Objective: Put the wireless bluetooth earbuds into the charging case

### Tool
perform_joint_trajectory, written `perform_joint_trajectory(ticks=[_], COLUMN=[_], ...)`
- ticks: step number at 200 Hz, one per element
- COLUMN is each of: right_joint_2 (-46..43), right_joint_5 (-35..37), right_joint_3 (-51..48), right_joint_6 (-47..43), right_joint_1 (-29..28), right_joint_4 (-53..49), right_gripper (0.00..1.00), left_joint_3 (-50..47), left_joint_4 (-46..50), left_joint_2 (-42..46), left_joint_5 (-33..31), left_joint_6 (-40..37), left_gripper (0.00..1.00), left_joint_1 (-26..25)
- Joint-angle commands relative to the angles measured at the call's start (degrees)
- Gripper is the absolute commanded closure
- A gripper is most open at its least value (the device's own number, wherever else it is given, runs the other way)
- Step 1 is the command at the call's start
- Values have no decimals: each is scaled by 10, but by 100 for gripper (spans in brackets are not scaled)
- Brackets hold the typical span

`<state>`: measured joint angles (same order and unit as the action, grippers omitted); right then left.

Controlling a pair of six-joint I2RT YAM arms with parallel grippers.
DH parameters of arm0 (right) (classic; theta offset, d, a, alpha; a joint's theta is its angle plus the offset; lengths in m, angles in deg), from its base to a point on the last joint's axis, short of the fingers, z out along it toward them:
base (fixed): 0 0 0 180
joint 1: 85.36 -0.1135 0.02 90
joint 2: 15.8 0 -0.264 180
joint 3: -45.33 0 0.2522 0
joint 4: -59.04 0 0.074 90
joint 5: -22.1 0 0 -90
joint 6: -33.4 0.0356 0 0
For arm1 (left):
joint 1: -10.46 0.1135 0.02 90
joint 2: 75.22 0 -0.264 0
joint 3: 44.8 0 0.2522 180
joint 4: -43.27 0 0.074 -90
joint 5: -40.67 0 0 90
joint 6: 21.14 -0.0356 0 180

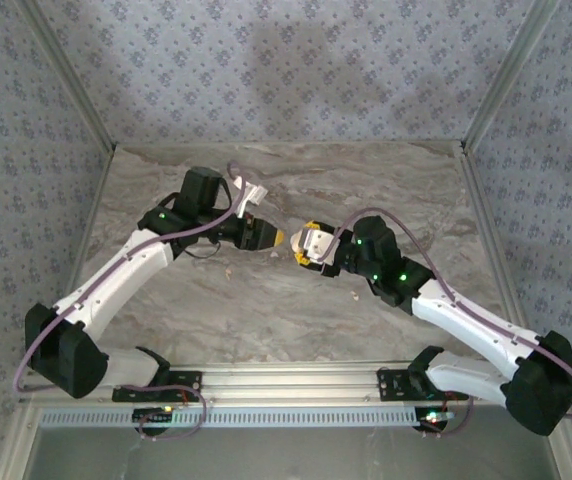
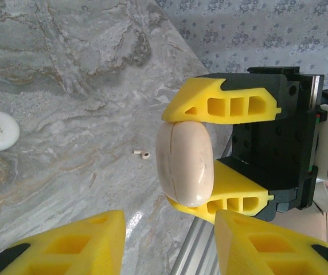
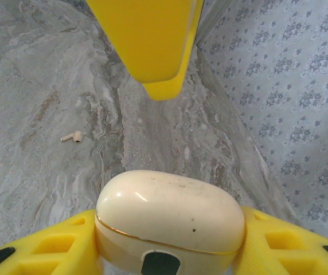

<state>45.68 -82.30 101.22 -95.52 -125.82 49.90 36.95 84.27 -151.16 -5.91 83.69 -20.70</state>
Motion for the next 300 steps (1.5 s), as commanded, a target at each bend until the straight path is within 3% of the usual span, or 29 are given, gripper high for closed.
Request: perform_joint_trajectory(ticks=[1, 102, 186, 300], right_joint_2=[-15, -32, -29, -12], right_joint_5=[1, 1, 8, 17], right_joint_3=[-5, -15, -9, 14], right_joint_6=[-19, -12, 2, 53], right_joint_1=[-1, -13, -21, -20], right_joint_4=[21, 46, 53, 43], right_gripper=[50, 50, 49, 49], left_joint_3=[20, 50, 64, 69], left_joint_4=[12, 24, 17, 26], left_joint_2=[-4, -24, -44, -52], left_joint_5=[-14, -54, -38, -56], left_joint_6=[-4, 8, 6, -1], left_gripper=[55, 56, 56, 59], left_joint_1=[-10, -43, -75, -78])
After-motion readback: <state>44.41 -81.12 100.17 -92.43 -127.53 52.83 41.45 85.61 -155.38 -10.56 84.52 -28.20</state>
